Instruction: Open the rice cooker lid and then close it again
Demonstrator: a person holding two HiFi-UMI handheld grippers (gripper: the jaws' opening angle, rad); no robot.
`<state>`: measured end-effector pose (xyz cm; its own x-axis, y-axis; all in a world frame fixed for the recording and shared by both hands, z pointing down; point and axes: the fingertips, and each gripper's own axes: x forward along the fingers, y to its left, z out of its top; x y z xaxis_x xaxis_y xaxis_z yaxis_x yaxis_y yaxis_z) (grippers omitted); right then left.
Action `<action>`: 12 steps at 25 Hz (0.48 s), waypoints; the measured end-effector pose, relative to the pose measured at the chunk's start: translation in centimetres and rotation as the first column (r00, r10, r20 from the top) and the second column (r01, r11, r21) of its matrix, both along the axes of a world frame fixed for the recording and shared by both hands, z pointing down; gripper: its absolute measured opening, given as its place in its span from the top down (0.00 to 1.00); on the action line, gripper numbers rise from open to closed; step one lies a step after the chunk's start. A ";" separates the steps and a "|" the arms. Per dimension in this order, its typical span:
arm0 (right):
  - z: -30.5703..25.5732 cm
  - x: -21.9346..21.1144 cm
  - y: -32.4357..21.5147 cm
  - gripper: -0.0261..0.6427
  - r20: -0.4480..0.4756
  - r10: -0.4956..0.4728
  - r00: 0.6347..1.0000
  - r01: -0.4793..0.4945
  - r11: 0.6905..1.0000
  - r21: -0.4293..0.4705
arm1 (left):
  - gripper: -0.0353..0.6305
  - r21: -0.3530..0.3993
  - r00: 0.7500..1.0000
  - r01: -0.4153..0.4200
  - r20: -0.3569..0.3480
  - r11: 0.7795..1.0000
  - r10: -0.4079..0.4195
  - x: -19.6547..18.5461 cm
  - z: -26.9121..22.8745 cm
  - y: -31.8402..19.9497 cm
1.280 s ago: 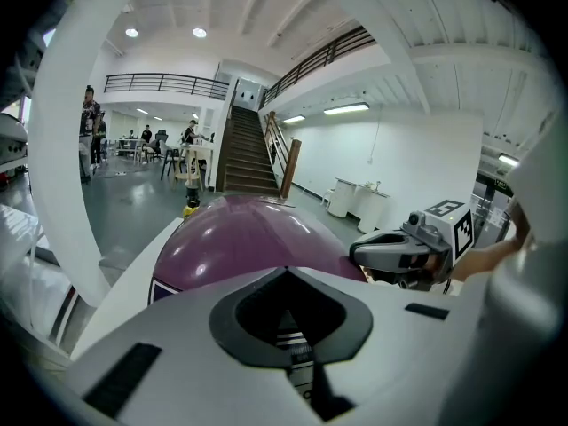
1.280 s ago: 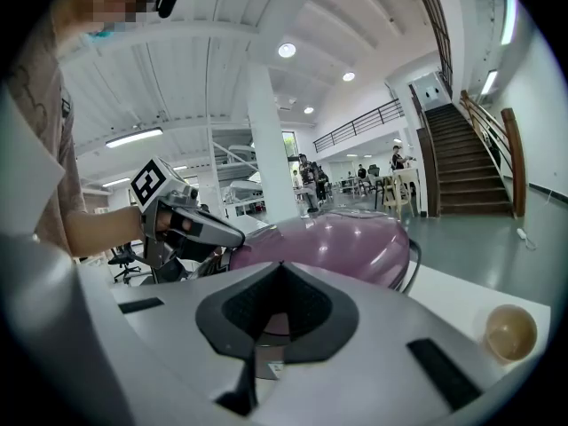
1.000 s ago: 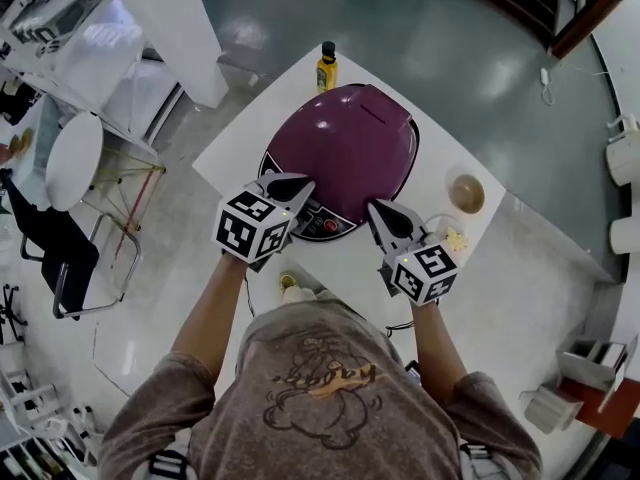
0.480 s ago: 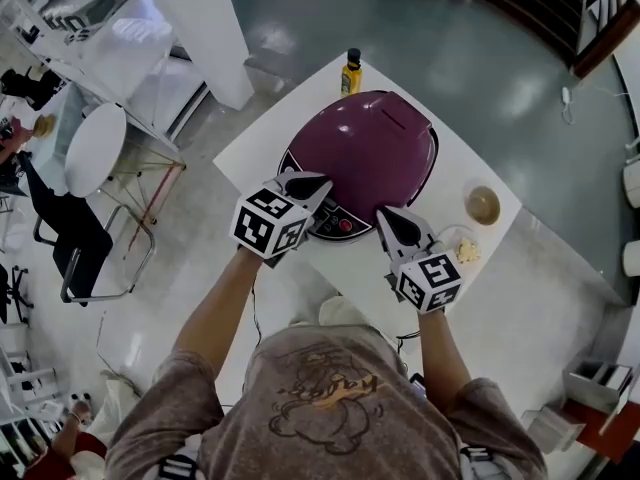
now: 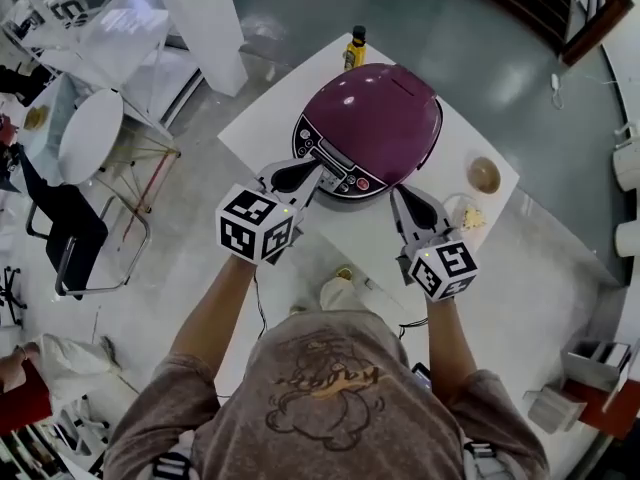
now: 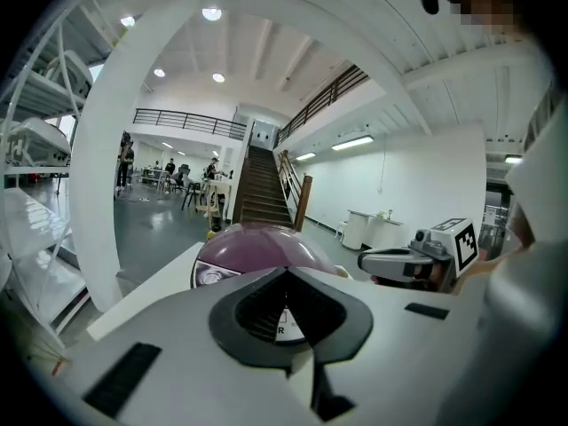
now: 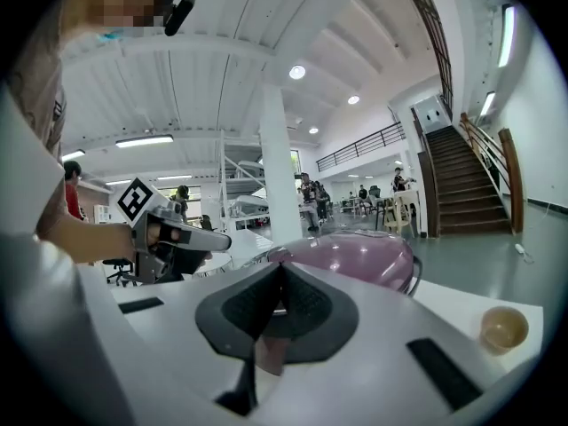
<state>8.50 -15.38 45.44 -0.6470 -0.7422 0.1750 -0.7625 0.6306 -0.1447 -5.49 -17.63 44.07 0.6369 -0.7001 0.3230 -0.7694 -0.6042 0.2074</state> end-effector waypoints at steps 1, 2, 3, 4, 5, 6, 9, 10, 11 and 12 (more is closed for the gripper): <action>-0.3 -0.2 0.6 0.96 0.001 0.007 1.000 -0.007 1.000 0.006 | 0.92 0.009 1.000 0.004 -0.010 1.000 -0.004 -0.5 -0.4 0.8; -0.5 -0.4 1.3 0.96 0.001 0.013 1.000 -0.013 1.000 0.014 | 0.92 0.018 1.000 0.008 -0.019 1.000 -0.008 -0.9 -0.7 1.7; -0.7 -0.7 2.0 0.96 0.000 0.018 1.000 -0.018 1.000 0.020 | 0.92 0.026 1.000 0.012 -0.027 1.000 -0.012 -1.4 -0.9 2.5; -0.9 -0.8 2.7 0.96 0.000 0.023 1.000 -0.023 0.999 0.025 | 0.92 0.033 0.999 0.016 -0.034 0.999 -0.015 -1.8 -1.1 3.3; -1.1 -1.0 3.5 0.96 0.000 0.029 1.000 -0.029 0.999 0.028 | 0.92 0.039 0.999 0.020 -0.042 0.999 -0.019 -2.2 -1.3 4.1; -1.1 -1.1 4.3 0.96 0.001 0.035 0.999 -0.035 0.999 0.030 | 0.92 0.045 0.998 0.024 -0.051 0.999 -0.022 -2.6 -1.4 4.9; -1.1 -1.3 6.5 0.96 0.003 0.062 0.998 -0.062 0.998 0.032 | 0.92 0.062 0.997 0.035 -0.075 0.997 -0.030 -3.4 -1.6 7.1; -0.9 -1.3 7.2 0.96 0.006 0.073 0.997 -0.073 0.997 0.032 | 0.92 0.069 0.996 0.038 -0.080 0.997 -0.033 -3.7 -1.5 7.7; -0.8 -1.3 7.8 0.96 0.010 0.084 0.996 -0.084 0.996 0.032 | 0.92 0.075 0.996 0.042 -0.085 0.996 -0.036 -4.0 -1.4 8.4; -0.6 -1.3 8.5 0.96 0.013 0.095 0.995 -0.095 0.995 0.033 | 0.92 0.082 0.995 0.046 -0.091 0.996 -0.038 -4.3 -1.2 9.0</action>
